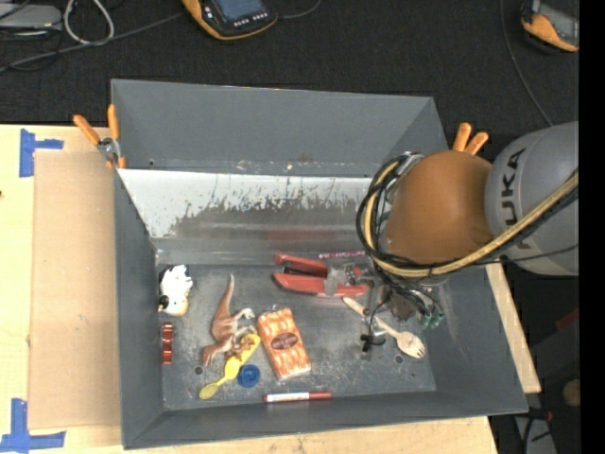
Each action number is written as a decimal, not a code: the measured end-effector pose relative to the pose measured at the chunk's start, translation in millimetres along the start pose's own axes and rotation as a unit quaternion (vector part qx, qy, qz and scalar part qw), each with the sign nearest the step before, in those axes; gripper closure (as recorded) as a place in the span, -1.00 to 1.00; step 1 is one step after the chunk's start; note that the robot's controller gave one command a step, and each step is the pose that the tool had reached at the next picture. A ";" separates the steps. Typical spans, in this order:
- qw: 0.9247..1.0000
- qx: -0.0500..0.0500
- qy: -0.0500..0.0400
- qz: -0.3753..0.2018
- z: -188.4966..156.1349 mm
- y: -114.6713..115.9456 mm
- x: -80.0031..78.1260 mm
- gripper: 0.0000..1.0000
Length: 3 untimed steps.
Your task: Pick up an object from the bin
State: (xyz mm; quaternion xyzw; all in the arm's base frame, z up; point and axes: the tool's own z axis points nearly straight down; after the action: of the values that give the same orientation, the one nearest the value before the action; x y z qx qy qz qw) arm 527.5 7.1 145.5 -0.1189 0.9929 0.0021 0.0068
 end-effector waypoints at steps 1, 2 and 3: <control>1.000 0.000 0.000 0.000 0.0 0.1 0.0 -1.00; 1.000 0.000 -0.001 -0.010 9.6 59.5 -27.6 -1.00; 0.996 0.000 -0.001 0.086 54.7 49.4 -53.1 -1.00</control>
Offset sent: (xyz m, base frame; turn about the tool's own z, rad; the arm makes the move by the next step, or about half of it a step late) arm 0.0334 0.1792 -0.0240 -0.0626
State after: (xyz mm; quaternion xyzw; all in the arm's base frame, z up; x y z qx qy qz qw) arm 568.2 67.9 91.7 -0.0332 0.9994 0.0024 0.0080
